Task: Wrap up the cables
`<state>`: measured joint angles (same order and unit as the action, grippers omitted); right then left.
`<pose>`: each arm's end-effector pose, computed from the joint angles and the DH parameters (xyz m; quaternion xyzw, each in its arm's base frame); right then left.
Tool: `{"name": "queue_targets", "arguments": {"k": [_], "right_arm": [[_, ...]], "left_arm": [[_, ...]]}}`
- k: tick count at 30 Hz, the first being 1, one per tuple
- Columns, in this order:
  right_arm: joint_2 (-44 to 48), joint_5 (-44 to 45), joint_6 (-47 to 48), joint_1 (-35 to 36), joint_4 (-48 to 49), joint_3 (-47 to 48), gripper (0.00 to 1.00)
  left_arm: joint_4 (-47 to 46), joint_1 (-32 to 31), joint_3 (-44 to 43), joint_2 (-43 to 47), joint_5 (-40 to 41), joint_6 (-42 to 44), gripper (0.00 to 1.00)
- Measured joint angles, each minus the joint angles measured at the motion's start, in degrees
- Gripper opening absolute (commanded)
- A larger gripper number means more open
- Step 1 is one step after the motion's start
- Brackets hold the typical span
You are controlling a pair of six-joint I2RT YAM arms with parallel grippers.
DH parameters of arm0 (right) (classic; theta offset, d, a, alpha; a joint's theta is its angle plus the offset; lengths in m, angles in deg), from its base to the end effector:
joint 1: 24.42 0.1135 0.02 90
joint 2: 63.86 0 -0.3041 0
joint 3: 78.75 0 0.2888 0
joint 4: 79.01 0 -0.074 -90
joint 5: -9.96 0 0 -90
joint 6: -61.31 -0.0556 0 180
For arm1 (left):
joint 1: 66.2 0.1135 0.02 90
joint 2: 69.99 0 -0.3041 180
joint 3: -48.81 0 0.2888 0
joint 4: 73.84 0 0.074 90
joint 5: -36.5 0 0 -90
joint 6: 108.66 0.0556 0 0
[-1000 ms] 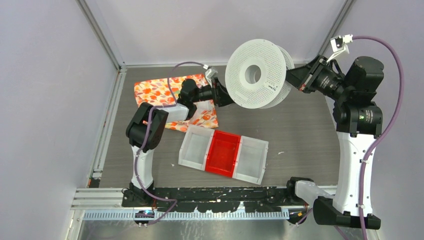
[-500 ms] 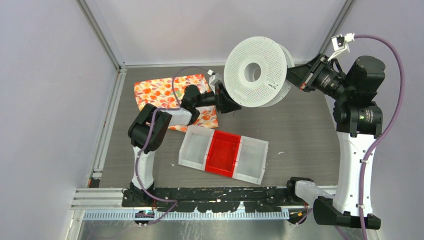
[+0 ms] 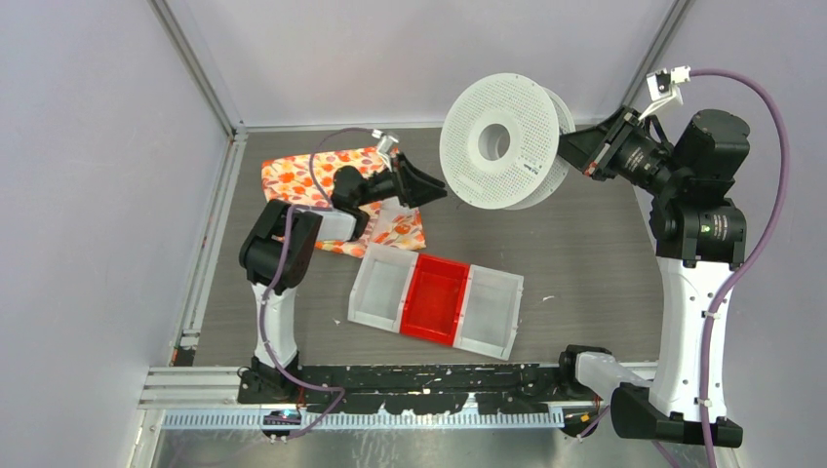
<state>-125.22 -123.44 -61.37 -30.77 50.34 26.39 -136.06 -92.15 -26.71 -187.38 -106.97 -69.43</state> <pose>0.1994 0.0163 0.5665 0.0010 0.7372 0.4098 0.5372 0.4079 -0.2482 0.2280 0.2511 0.5775 -0.6564 0.4154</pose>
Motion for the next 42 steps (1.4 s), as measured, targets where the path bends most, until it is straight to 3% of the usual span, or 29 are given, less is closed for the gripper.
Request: {"name": "queue_targets", "arguments": {"k": [4,8,19,42], "right_arm": [[0.0,0.3,0.0,0.0,-0.2,0.0,0.01],[0.0,0.4,0.0,0.0,-0.2,0.0,0.01],[0.0,0.4,-0.2,0.0,0.1,0.0,0.01],[0.0,0.4,-0.5,0.0,0.6,0.0,0.01]], "left_arm": [[-2.3,3.2,-0.2,0.2,-0.6,-4.0,0.49],[-2.0,2.5,-0.1,1.2,-1.5,-4.0,0.49],[9.3,-4.0,2.0,7.1,-1.0,15.0,0.54],[12.3,-6.2,2.0,3.0,-0.5,19.4,0.5]]}}
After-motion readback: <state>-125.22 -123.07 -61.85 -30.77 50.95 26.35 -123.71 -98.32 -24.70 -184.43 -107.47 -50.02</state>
